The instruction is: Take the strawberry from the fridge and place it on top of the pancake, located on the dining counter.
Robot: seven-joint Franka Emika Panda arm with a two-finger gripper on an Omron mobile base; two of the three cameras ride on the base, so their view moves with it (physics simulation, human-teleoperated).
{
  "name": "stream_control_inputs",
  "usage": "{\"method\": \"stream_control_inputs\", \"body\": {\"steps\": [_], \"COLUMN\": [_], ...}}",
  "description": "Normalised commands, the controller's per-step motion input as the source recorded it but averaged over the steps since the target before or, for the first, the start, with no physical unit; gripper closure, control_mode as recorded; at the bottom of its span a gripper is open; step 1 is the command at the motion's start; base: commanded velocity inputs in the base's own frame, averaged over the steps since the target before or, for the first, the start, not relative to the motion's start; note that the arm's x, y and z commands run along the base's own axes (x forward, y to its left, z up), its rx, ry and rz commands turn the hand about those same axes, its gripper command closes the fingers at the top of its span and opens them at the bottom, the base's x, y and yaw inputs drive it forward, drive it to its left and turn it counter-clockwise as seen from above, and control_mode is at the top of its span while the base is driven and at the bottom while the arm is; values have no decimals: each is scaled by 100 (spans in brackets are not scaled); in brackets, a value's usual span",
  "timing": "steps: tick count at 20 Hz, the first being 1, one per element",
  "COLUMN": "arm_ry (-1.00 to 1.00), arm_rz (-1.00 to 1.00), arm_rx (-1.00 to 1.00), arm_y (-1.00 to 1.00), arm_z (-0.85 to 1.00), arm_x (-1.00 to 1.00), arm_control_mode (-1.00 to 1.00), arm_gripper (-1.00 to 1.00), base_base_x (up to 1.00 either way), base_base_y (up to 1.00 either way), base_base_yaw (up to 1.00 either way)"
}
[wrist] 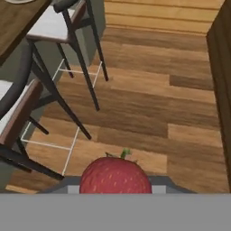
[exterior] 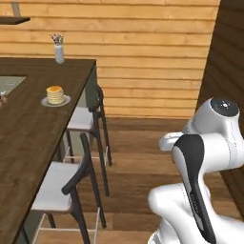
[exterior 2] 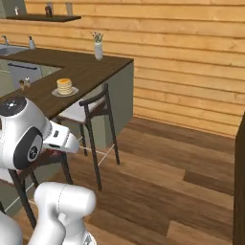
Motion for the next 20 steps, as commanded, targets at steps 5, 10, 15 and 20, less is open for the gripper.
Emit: {"method": "stream_control_inputs", "body": {"steps": [5,10,15,20], "arm_ry": [0,0,0,0], "arm_rz": [0,0,0,0], "arm_rx": [0,0,0,0], "arm_y": [0,0,0,0], "arm_z": [0,0,0,0], "arm_x": [0,0,0,0], "arm_control_mode": [100,100,100,100], "arm_gripper": [100,100,100,100], "base_base_x": [100,100,100,100], "base_base_y": [-80,-72,-70,-76], "base_base_yaw": [48,51,56,59]}}
